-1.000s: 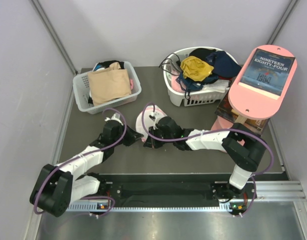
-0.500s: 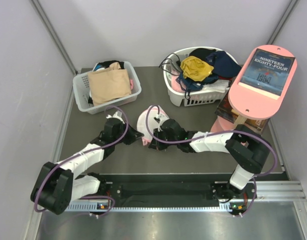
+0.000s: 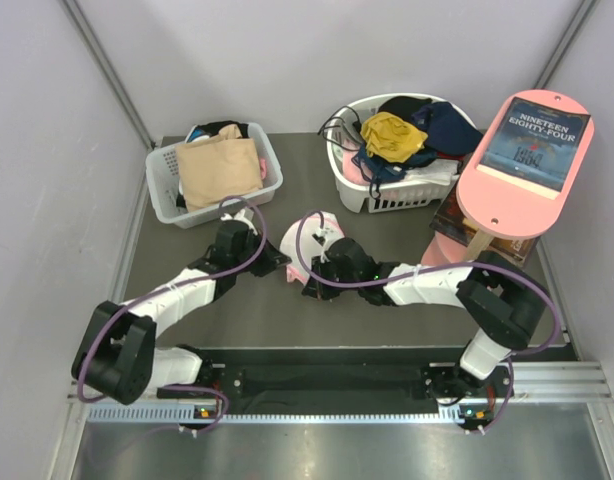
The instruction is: Unzip the laundry bag and remove the bra
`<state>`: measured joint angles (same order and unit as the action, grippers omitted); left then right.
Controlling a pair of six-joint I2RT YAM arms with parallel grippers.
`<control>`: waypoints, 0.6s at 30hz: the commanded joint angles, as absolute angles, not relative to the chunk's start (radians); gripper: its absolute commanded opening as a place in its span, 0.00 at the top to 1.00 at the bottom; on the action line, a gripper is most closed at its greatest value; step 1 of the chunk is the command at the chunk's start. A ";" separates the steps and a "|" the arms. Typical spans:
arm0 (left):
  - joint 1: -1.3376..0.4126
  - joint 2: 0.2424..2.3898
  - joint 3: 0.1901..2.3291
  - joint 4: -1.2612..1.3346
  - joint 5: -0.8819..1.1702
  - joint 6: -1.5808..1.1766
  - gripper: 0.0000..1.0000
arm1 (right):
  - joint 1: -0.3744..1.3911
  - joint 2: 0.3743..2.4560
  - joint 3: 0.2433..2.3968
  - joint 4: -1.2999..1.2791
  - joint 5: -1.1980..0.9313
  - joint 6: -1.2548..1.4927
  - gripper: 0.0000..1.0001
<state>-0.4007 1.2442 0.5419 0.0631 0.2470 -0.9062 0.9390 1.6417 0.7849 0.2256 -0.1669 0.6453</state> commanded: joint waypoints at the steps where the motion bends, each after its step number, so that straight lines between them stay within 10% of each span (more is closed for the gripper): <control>1: -0.387 1.302 0.641 0.081 0.219 -0.832 1.00 | 0.936 1.603 0.791 0.215 -0.178 0.620 1.00; 3: -0.385 1.310 0.663 0.066 0.221 -0.825 0.99 | 0.934 1.611 0.799 0.224 -0.192 0.624 1.00; 8: -0.385 1.275 0.666 -0.030 0.189 -0.813 0.40 | 0.937 1.640 0.828 0.242 -0.206 0.637 1.00; 18: -0.387 1.072 0.580 -0.270 0.089 -0.818 0.30 | 0.965 1.732 0.949 0.250 -0.241 0.644 1.00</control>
